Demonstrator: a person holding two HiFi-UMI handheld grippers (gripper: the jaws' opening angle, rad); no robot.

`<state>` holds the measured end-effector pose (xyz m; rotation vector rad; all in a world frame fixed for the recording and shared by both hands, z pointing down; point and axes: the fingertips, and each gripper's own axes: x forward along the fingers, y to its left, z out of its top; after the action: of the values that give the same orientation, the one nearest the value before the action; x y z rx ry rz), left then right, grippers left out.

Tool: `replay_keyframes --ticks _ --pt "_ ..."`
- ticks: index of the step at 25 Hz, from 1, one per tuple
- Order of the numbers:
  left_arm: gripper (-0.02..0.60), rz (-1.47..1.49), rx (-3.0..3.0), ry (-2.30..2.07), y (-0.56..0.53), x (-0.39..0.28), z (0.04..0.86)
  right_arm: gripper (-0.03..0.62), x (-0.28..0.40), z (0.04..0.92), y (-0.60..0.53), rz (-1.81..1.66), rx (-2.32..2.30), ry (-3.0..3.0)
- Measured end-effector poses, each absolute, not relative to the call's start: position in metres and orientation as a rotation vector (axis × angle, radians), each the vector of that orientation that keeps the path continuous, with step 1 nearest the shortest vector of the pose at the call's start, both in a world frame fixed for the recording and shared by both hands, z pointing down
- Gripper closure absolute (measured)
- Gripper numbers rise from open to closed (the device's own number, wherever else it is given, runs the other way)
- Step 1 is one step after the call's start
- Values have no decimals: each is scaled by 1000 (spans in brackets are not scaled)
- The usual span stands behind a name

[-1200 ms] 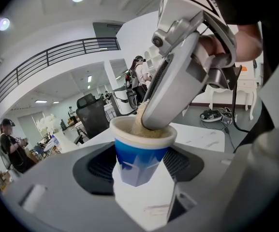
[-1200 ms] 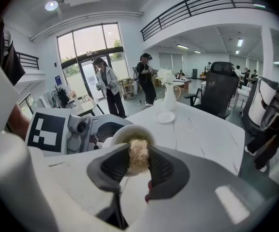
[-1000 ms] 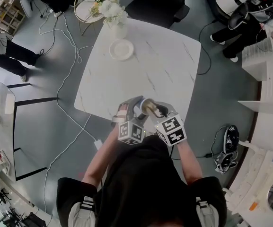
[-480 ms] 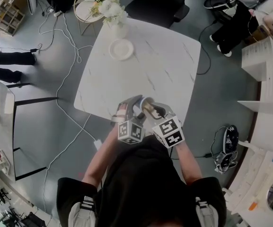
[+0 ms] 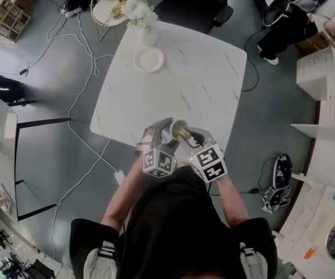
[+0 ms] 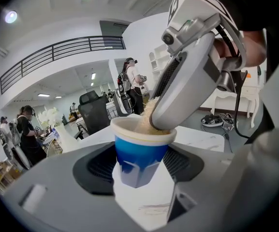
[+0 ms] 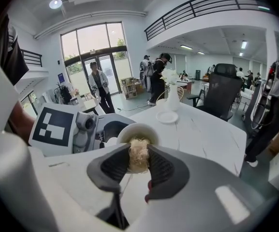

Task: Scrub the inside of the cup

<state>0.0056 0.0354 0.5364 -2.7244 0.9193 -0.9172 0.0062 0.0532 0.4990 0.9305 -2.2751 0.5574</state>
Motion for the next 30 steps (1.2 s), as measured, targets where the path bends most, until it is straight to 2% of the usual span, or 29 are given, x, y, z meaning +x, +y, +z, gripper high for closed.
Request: replay_keyframes --ticks 15,30 --pt "270 -833 -2843 1114 14 -8 536 490 23 462 36 501 1074 -2434" --pt "270 -520 -2889 1390 -26 -28 509 488 61 432 -8 244 1422 -2551"
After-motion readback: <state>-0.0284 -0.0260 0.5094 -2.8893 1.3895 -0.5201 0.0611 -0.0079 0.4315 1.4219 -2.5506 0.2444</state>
